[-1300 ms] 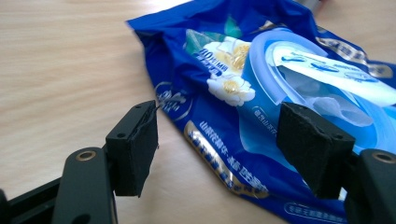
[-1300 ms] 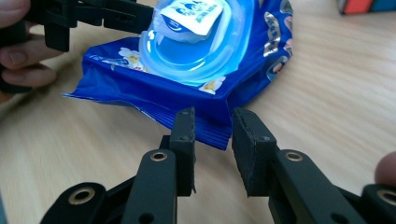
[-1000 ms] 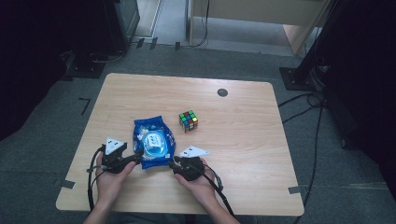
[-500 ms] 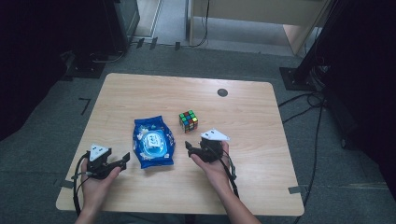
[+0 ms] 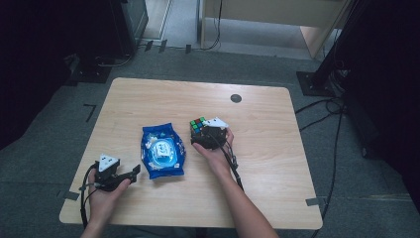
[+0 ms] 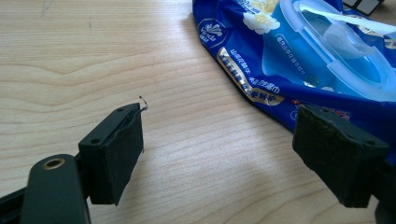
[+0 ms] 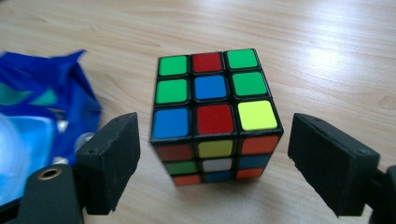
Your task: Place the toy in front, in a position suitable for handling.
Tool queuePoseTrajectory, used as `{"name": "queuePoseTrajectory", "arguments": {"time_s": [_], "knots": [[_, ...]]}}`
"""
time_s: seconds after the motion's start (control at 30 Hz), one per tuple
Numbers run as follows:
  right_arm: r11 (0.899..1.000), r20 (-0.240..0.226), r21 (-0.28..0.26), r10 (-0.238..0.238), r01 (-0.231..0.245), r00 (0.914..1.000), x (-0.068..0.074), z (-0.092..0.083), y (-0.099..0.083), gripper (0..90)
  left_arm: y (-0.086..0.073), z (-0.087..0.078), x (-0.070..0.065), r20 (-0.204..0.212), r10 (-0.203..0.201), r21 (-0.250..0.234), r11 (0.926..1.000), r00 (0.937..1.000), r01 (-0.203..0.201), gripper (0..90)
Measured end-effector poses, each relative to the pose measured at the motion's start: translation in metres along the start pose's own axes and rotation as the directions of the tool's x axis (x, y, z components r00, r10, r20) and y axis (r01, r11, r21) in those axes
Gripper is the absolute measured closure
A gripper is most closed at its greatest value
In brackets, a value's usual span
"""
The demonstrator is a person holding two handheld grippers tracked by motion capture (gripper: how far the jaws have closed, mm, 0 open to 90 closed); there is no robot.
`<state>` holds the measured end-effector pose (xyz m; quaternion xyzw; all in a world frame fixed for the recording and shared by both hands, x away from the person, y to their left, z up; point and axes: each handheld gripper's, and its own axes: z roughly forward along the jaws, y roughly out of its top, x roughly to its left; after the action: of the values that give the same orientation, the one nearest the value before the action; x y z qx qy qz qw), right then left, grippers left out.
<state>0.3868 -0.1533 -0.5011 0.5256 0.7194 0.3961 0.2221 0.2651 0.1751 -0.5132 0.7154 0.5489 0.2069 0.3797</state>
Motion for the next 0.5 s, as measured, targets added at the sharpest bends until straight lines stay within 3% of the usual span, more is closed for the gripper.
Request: {"name": "queuePoseTrajectory", "arguments": {"time_s": [0.1, 0.17, 0.27, 0.37, 0.5], "knots": [[1.000, 0.017, 0.021, -0.007, 0.007, 0.9998, -0.001, 0.008, 0.001, 24.1, 0.000, 0.000, -0.001, 0.000, 0.000, -0.001, 1.0000, 1.0000, 0.000, 16.6], [1.000, 0.014, 0.021, -0.023, 0.022, 0.9997, 0.000, 0.011, 0.000, 33.0, 0.000, 0.001, -0.001, 0.000, 0.005, -0.001, 1.0000, 1.0000, -0.005, 16.7], [0.999, 0.032, 0.019, -0.047, 0.047, 0.9984, 0.002, 0.010, -0.001, 34.3, 0.000, 0.000, -0.002, 0.001, 0.010, 0.001, 0.9999, 0.9999, -0.010, 16.7], [0.998, 0.021, 0.032, -0.045, 0.045, 0.9988, 0.002, 0.005, 0.000, 34.5, 0.000, 0.001, -0.002, -0.001, 0.012, 0.002, 0.9999, 0.9999, -0.012, 16.7], [0.999, 0.001, 0.024, -0.036, 0.036, 0.9994, -0.003, -0.014, 0.000, 34.5, 0.000, 0.001, -0.002, -0.001, 0.013, 0.001, 0.9999, 0.9999, -0.013, 16.7]]}}
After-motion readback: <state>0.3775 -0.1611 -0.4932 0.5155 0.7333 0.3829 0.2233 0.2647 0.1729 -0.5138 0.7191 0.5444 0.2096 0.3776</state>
